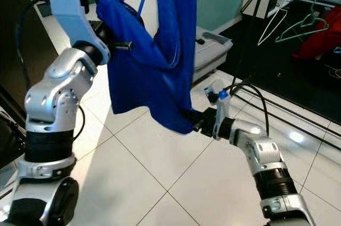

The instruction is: Hang hanger

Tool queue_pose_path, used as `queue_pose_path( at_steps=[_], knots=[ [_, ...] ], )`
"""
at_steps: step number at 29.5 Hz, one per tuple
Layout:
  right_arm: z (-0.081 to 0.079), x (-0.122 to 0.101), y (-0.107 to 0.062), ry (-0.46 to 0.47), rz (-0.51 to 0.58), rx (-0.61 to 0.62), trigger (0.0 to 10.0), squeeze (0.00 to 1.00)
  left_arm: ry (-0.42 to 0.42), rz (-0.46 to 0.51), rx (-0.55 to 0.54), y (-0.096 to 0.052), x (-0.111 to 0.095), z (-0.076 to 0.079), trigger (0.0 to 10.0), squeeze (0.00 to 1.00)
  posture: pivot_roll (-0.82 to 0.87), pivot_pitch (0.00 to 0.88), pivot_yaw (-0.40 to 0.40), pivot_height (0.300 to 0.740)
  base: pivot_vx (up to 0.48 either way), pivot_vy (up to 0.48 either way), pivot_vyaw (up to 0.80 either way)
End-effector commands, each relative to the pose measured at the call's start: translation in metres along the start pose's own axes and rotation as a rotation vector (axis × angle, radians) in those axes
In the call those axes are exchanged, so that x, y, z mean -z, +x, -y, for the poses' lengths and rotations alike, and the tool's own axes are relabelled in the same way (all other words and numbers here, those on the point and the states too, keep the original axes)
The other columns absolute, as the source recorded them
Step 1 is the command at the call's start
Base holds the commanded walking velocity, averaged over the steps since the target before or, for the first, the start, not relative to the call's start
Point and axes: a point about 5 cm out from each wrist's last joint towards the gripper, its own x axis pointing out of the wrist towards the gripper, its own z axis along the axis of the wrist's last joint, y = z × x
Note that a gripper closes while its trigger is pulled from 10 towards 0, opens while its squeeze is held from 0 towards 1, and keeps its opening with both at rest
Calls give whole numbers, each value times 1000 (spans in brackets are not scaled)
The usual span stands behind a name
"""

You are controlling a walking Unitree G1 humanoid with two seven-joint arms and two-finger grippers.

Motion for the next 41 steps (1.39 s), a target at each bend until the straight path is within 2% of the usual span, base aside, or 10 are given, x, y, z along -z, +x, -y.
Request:
queue_pose_path(
  at_steps=[1,4,5,6,19,23,24,29,34,41],
  knots=[
    [13,26,-7,50,-108,128,10000,0,105,94,-32,-2,-21,-17,10000,0,5,73,14,740,0,0,0],
    [14,25,-6,54,-97,135,10000,0,143,90,-21,-2,-21,-19,10000,0,6,73,15,740,0,0,0],
    [13,22,-6,64,-73,118,10000,114,185,84,-7,-3,-22,-21,10000,0,6,74,15,740,0,0,0],
    [9,21,-6,73,-65,79,10000,1000,233,74,9,-4,-22,-24,10000,0,5,75,15,740,0,0,0],
    [-8,39,-26,-6,-196,-161,10000,1000,355,42,23,-6,-21,-36,10000,0,-6,81,12,740,0,0,0],
    [24,49,-30,-24,-193,125,10000,1000,486,-44,48,-10,-3,-45,10000,0,-5,83,15,740,0,0,0],
    [30,51,-29,-7,-173,211,10000,31,517,-109,59,-14,11,-49,10000,0,-5,84,16,740,0,0,0],
    [34,55,-28,44,-142,284,10000,0,519,-224,58,-25,39,-59,10000,0,-5,84,16,740,0,0,0],
    [35,55,-24,97,-117,332,10000,0,448,-356,44,-44,76,-65,10000,0,-1,84,14,740,0,0,-310],
    [43,58,-25,107,-106,416,10000,0,429,-388,24,-57,101,-66,10000,0,0,84,12,740,0,0,-788]
  ],
)
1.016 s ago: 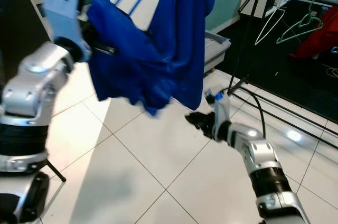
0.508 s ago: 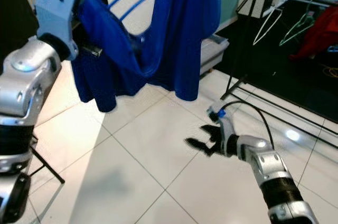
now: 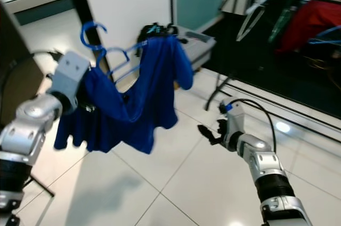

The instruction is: Hang hanger

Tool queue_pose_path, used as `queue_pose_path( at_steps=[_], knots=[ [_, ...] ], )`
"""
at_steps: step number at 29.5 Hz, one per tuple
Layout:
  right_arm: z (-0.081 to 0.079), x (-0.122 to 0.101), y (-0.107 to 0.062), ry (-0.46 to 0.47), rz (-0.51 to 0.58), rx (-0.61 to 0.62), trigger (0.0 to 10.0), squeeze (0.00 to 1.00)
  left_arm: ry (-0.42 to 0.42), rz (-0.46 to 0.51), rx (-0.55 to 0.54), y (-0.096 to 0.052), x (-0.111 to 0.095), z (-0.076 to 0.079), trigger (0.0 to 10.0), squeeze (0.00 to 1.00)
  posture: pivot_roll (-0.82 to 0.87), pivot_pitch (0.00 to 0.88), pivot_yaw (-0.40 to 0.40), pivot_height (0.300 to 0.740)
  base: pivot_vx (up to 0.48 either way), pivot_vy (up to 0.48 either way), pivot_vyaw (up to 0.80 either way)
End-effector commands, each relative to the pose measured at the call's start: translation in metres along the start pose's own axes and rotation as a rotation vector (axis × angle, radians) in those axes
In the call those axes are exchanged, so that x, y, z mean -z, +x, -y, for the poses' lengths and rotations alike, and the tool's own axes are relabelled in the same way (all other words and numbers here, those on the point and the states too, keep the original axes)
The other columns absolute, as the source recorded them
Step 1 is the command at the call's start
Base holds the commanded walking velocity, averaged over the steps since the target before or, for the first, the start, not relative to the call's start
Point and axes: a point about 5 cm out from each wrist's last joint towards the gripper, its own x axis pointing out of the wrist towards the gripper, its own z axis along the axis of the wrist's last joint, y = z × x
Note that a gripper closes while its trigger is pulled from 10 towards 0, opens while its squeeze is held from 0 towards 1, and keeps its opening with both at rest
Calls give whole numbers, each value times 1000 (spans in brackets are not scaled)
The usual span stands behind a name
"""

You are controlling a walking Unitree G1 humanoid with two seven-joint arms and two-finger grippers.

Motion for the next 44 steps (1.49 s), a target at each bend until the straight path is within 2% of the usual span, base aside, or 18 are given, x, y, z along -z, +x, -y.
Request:
queue_pose_path(
  at_steps=[1,2,3,6,8,11,13,17,19,24,30,34,36,40,44],
  knots=[
    [1,2,0,9,5,10,10000,0,5,44,-15,0,-6,-2,10000,0,0,84,12,740,0,0,-788],
    [3,3,1,15,12,32,10000,0,-20,50,-28,-1,1,0,10000,0,0,84,12,740,0,0,-788],
    [6,9,0,27,14,76,10000,0,-55,57,-64,-4,16,8,10000,0,-11,82,13,740,0,0,-788],
    [8,13,-1,36,11,108,10000,0,-73,56,-93,-8,28,14,10000,0,-11,82,13,740,0,0,-788],
    [11,24,-3,42,-5,157,10000,0,-72,23,-135,-14,49,26,10000,0,-23,78,13,740,0,0,-788],
    [12,31,-5,45,-18,178,10000,0,-61,-16,-161,-16,59,30,10000,0,-30,79,17,740,0,0,-788],
    [11,42,-7,68,-31,205,10000,0,-61,-77,-176,-22,76,42,10000,0,-37,75,20,740,0,0,-788],
    [8,49,-7,69,-30,214,10000,0,-80,-96,-134,-26,82,52,10000,0,-43,75,22,740,0,0,-197],
    [2,53,-5,68,-24,213,10000,0,-84,-62,-121,-26,77,55,10000,0,-52,67,26,740,480,0,0],
    [0,54,-3,71,-19,212,10000,0,-95,-23,-107,-23,66,56,10000,0,-52,61,27,740,480,0,0],
    [1,47,1,84,3,235,10000,0,-49,109,-68,-15,26,63,10000,0,-52,60,28,740,480,0,-400],
    [0,45,2,79,15,235,10000,0,-52,116,-68,-15,21,66,10000,0,-53,63,29,740,480,0,-800],
    [0,44,3,78,22,234,10000,0,-89,105,-53,-16,19,72,10000,0,-55,64,29,740,480,0,-800],
    [0,44,3,80,27,237,10000,0,-99,94,-49,-16,17,76,10000,0,-54,65,31,740,480,0,-800],
    [1,42,3,63,38,247,10000,0,-110,85,-69,-14,12,75,10000,0,-57,66,35,740,480,0,0]
  ],
)
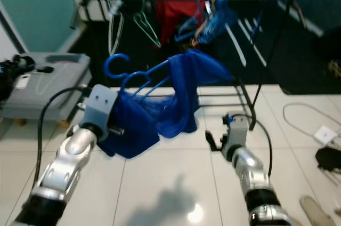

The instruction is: Hang hanger

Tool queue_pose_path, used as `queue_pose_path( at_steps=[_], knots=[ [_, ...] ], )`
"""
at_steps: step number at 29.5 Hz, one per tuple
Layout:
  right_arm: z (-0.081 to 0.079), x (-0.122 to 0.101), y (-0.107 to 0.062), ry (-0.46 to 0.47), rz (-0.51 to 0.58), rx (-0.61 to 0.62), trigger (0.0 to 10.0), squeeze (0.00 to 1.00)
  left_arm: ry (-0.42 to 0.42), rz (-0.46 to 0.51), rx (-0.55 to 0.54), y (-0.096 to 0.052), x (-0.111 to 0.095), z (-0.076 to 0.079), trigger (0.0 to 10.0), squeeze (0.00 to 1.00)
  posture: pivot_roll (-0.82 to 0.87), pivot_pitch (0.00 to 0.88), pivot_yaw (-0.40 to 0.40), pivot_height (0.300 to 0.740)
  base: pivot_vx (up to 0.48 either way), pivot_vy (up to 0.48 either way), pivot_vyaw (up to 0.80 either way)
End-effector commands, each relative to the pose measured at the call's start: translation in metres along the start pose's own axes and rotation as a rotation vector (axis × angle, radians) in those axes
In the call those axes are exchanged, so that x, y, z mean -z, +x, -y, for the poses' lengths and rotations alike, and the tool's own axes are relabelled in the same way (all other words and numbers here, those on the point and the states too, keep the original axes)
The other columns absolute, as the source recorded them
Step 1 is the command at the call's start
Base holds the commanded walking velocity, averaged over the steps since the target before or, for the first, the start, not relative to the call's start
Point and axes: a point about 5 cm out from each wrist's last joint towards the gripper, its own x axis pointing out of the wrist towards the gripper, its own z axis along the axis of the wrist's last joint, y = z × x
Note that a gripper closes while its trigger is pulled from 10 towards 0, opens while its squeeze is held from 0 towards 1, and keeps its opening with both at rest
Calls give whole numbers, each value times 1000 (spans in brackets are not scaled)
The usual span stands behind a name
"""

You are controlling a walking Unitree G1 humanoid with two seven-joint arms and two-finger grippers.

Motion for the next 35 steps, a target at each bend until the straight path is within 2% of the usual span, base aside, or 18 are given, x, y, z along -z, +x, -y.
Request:
queue_pose_path(
  at_steps=[1,12,21,35],
  knots=[
    [3,2,-1,-2,1,12,10000,0,-13,32,-32,2,-12,-3,10000,0,-57,66,35,740,480,0,0],
    [5,1,-3,-11,14,-1,10000,0,-16,19,-100,10,-25,-11,10000,0,-67,70,44,740,480,0,0],
    [9,2,-5,-16,19,-4,10000,0,33,-95,-233,12,-20,-34,10000,0,-73,75,56,740,480,0,0],
    [6,2,-6,-22,23,-19,10000,0,-13,-202,-244,16,-6,-31,10000,0,-78,80,65,740,480,0,0]
  ],
)
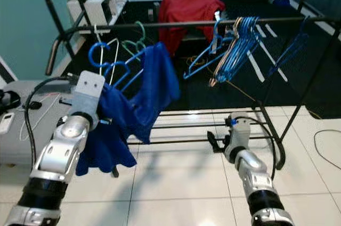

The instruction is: Hang hanger

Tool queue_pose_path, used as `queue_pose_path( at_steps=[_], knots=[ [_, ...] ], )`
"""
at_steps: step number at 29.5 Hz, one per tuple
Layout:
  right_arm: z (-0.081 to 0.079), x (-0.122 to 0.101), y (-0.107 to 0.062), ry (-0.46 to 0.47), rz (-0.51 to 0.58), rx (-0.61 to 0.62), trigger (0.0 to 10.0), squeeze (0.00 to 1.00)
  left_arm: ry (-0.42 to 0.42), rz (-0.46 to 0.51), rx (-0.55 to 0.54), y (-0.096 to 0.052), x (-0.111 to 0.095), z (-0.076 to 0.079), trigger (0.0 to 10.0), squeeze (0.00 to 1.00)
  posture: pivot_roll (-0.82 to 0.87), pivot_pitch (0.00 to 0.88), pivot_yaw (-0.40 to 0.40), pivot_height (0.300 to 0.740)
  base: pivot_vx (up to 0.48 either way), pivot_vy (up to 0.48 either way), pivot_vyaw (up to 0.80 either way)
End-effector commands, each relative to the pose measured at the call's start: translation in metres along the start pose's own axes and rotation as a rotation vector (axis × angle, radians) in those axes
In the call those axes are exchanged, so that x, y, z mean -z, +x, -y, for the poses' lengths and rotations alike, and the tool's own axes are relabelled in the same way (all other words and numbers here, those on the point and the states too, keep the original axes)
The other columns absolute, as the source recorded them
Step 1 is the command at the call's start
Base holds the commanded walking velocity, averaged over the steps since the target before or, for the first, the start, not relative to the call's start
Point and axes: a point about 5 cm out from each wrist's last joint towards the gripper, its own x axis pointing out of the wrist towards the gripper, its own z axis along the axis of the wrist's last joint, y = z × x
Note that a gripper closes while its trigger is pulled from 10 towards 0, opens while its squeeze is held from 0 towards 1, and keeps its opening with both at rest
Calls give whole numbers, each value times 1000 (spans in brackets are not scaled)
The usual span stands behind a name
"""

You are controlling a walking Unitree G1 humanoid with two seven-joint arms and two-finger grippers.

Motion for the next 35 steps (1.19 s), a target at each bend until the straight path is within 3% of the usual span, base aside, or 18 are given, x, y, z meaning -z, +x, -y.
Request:
queue_pose_path(
  at_steps=[1,13,20,25,27,28,30,35],
  knots=[
    [-3,3,-1,-8,-12,-12,10000,0,0,-9,-17,2,0,-2,10000,0,-78,80,65,740,480,0,0],
    [-4,3,0,-10,-22,-25,10000,0,23,-61,-40,3,15,-9,10000,0,-74,72,65,740,480,0,0],
    [-5,2,0,-18,-30,-35,10000,0,6,-106,97,-4,25,3,10000,0,-75,65,65,740,0,0,0],
    [-3,2,-1,-22,-35,-34,10000,0,103,-198,303,-19,42,7,10000,0,-72,65,68,740,0,0,0],
    [-3,2,-1,-22,-35,-34,10000,0,103,-198,303,-19,42,7,10000,0,-72,65,68,740,0,0,0],
    [-2,2,-2,-23,-37,-34,10000,0,134,-224,357,-25,47,5,10000,0,-71,67,69,740,0,0,0],
    [-2,3,-2,-22,-40,-33,10000,0,117,-222,394,-32,46,-4,10000,0,-68,72,68,740,0,0,0],
    [-2,3,-2,-21,-44,-33,10000,0,84,-189,412,-33,39,-14,10000,0,-61,77,63,740,0,0,0]
  ],
)
